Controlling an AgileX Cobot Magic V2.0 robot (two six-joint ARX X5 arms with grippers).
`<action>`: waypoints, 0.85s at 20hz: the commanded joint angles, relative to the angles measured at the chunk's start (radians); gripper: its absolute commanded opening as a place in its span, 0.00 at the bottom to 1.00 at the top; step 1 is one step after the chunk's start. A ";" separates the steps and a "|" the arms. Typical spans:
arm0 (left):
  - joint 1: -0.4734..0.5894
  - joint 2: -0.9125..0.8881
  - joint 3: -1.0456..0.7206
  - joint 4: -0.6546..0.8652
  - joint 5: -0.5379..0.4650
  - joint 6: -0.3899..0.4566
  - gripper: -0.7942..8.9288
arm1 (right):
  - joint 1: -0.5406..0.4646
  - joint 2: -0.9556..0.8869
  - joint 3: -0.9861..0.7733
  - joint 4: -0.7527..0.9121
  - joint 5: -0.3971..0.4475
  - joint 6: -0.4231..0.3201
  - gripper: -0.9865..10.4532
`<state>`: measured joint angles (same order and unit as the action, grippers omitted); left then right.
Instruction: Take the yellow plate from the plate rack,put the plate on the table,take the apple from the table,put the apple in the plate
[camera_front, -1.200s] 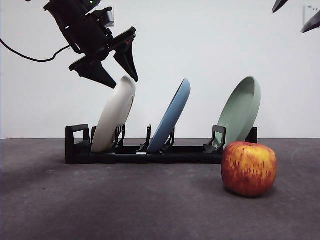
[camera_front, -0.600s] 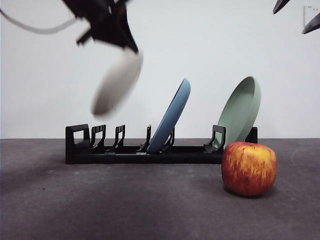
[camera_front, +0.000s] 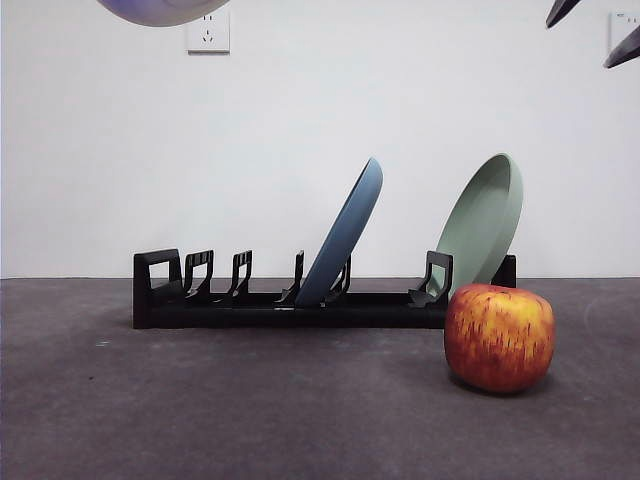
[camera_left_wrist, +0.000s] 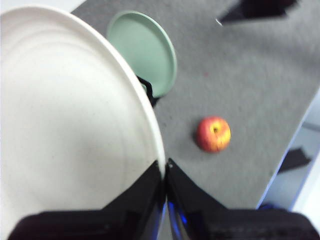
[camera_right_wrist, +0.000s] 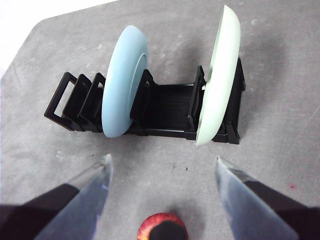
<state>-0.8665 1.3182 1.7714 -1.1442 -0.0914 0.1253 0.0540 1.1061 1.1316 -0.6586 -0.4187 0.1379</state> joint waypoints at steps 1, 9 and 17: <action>-0.122 0.011 -0.114 -0.022 -0.129 -0.071 0.07 | 0.002 -0.001 0.003 -0.002 0.002 -0.004 0.39; -0.258 0.109 -0.538 0.255 -0.193 -0.116 0.07 | 0.002 -0.001 0.003 -0.019 0.002 -0.004 0.39; -0.257 0.430 -0.556 0.357 -0.195 -0.022 0.07 | 0.002 -0.001 0.003 -0.031 0.001 -0.004 0.39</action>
<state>-1.1244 1.7409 1.2198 -0.7898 -0.2813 0.0864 0.0540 1.1061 1.1316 -0.6918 -0.4183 0.1379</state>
